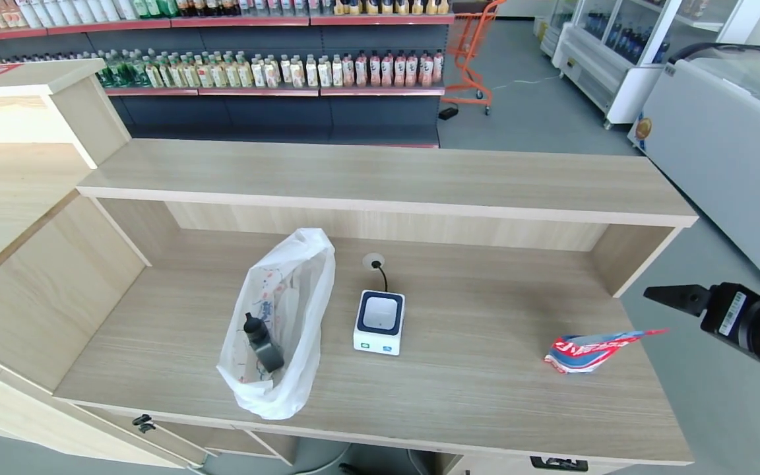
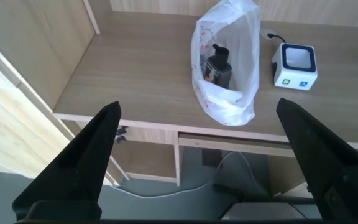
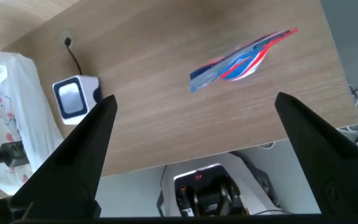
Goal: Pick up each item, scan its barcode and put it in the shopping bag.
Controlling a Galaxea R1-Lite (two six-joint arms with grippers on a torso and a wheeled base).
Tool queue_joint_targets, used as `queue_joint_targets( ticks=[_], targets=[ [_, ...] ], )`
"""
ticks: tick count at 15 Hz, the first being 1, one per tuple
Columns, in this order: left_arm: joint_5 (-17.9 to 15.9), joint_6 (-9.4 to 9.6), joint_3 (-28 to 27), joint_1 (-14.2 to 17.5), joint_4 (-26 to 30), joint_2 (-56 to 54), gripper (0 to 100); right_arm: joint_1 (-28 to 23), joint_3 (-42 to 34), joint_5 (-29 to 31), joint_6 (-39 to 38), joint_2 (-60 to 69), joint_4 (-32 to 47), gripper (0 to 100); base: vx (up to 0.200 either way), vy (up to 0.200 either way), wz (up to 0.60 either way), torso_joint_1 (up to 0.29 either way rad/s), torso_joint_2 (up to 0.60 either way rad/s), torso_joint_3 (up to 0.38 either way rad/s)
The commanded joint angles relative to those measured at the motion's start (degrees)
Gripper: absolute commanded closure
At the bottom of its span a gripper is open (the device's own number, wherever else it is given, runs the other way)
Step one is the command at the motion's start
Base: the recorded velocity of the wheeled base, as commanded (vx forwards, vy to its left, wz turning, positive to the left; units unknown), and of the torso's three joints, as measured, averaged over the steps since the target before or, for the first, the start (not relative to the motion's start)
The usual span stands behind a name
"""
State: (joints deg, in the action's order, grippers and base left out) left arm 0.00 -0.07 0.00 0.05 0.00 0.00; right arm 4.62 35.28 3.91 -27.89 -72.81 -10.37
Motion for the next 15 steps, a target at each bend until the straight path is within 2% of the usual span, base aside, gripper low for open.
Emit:
queue_joint_targets(
  ticks=[1, 3, 5, 9, 11, 13, 15],
  targets=[
    [0.0, -0.01, 0.0, 0.0, 0.0, 0.1, 0, -2.6, 0.7, 0.0, -0.2, -2.2, 0.1, 0, 0.000, 0.000, 0.00, 0.000, 0.00, 0.000],
    [0.0, -0.01, 0.0, 0.0, 0.0, 0.1, 0, -5.0, 1.2, -0.1, -1.3, -3.7, 1.6, 0, 0.000, 0.000, 0.00, 0.000, 0.00, 0.000],
    [0.0, -0.01, 0.0, 0.0, 0.0, 0.1, 0, -5.5, 2.3, 0.9, -5.5, -5.8, 5.3, 0, 0.000, 0.000, 0.00, 0.000, 0.00, 0.000],
    [0.0, -0.01, 0.0, 0.0, 0.0, 0.0, 0, -6.7, 2.9, 7.1, -8.7, -12.7, 6.9, 0, 0.000, 0.000, 0.00, 0.000, 0.00, 0.000],
    [0.0, -0.01, 0.0, 0.0, 0.0, 0.1, 0, -7.6, 3.2, 9.5, -9.4, -18.9, 6.6, 0, 0.000, 0.000, 0.00, 0.000, 0.00, 0.000],
    [0.0, -0.01, 0.0, 0.0, 0.0, 0.1, 0, -7.5, 3.6, 9.5, -9.5, -22.5, 5.9, 0, 0.000, 0.000, 0.00, 0.000, 0.00, 0.000],
    [0.0, -0.01, 0.0, 0.0, 0.0, 0.0, 0, -7.1, 3.7, 9.4, -9.5, -30.6, -1.4, 0, 0.000, 0.000, 0.00, 0.000, 0.00, 0.000]
  ],
)
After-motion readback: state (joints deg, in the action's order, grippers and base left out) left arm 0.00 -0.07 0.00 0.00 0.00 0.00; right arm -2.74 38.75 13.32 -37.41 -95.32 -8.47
